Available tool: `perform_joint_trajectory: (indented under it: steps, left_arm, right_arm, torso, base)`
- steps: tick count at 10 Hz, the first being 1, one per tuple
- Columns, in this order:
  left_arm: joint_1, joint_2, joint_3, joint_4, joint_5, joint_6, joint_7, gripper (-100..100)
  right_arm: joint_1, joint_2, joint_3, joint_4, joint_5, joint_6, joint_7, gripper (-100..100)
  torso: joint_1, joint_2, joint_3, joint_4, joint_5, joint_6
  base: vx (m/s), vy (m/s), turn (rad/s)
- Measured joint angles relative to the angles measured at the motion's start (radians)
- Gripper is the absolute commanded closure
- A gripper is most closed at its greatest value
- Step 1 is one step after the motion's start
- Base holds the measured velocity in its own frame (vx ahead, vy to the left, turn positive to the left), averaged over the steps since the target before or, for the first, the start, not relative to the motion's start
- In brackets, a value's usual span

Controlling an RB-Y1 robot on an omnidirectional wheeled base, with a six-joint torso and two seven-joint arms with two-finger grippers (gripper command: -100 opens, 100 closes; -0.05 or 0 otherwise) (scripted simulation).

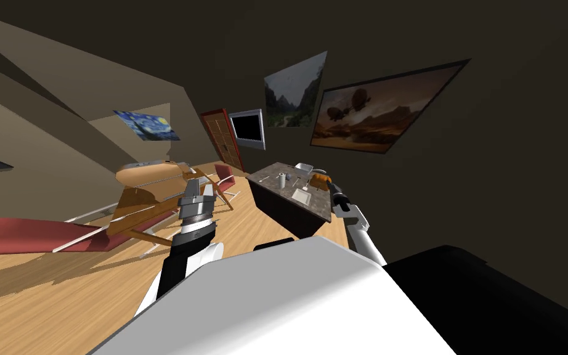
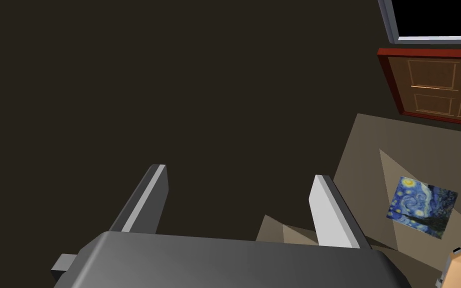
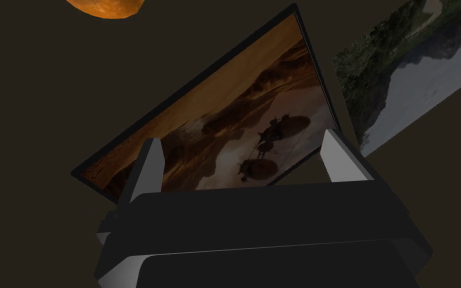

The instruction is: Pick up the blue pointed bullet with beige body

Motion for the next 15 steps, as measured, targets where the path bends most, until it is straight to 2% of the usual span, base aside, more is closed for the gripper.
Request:
perform_joint_trajectory:
  steps: [1, 3, 5, 7, 8, 10, 11, 13, 15]
  left_arm:
    - [0.0, 0.0, 0.0, 0.0, 0.0, 0.0, 0.0, 0]
    - [0.0, 0.0, 0.0, 0.0, 0.0, 0.0, 0.0, 0]
    - [0.0, 0.0, 0.0, 0.0, 0.0, 0.0, 0.0, 0]
    - [0.0, 0.0, 0.0, 0.0, 0.0, 0.0, 0.0, 0]
    - [0.0, 0.0, 0.0, 0.0, 0.0, 0.0, 0.0, 0]
    - [0.0, 0.0, 0.0, 0.0, 0.0, 0.0, 0.0, 0]
    - [0.0, 0.0, 0.0, 0.0, 0.0, 0.0, 0.0, 0]
    - [0.0, 0.0, 0.0, 0.0, 0.0, 0.0, 0.0, 0]
    - [0.0, 0.0, 0.0, 0.0, 0.0, 0.0, 0.0, 0]
  right_arm:
    - [0.007, -0.005, -0.018, 0.027, 0.015, 0.022, 0.013, -100]
    - [-0.011, -0.019, -0.036, 0.084, 0.041, 0.07, 0.036, -100]
    - [0.001, -0.042, -0.06, 0.134, 0.057, 0.112, 0.05, -100]
    - [-0.009, -0.039, -0.075, 0.18, 0.083, 0.138, 0.067, -100]
    - [-0.003, -0.044, -0.084, 0.194, 0.094, 0.165, 0.077, -100]
    - [-0.012, -0.054, -0.097, 0.255, 0.111, 0.184, 0.088, -100]
    - [-0.008, -0.066, -0.101, 0.273, 0.113, 0.213, 0.095, -100]
    - [-0.015, -0.073, -0.113, 0.326, 0.13, 0.227, 0.104, -100]
    - [0.003, -0.073, -0.125, 0.35, 0.144, 0.266, 0.118, -100]
  torso:
    - [0.001, -0.001, -0.001, 0.0, 0.0, 0.0]
    - [0.0, 0.0, 0.0, 0.0, 0.0, 0.0]
    - [0.0, 0.0, 0.0, 0.0, 0.0, 0.0]
    - [-0.003, 0.002, 0.001, 0.0, -0.001, 0.0]
    - [-0.003, 0.0, 0.0, 0.0, -0.001, 0.0]
    - [-0.004, 0.001, 0.001, 0.0, -0.001, 0.0]
    - [-0.003, 0.001, 0.0, 0.0, -0.001, 0.0]
    - [-0.004, 0.002, 0.001, 0.0, -0.001, 0.0]
    - [-0.004, 0.001, 0.0, 0.0, -0.001, 0.0]
  base:
    - [0.147, 0.161, 0.104]
    - [0.095, 0.094, 0.031]
    - [0.108, 0.094, 0.068]
    - [0.108, 0.065, 0.067]
    - [0.109, 0.063, 0.034]
    - [0.106, 0.059, 0.069]
    - [0.086, 0.052, 0.025]
    - [0.1, 0.043, 0.058]
    - [0.108, 0.035, 0.039]
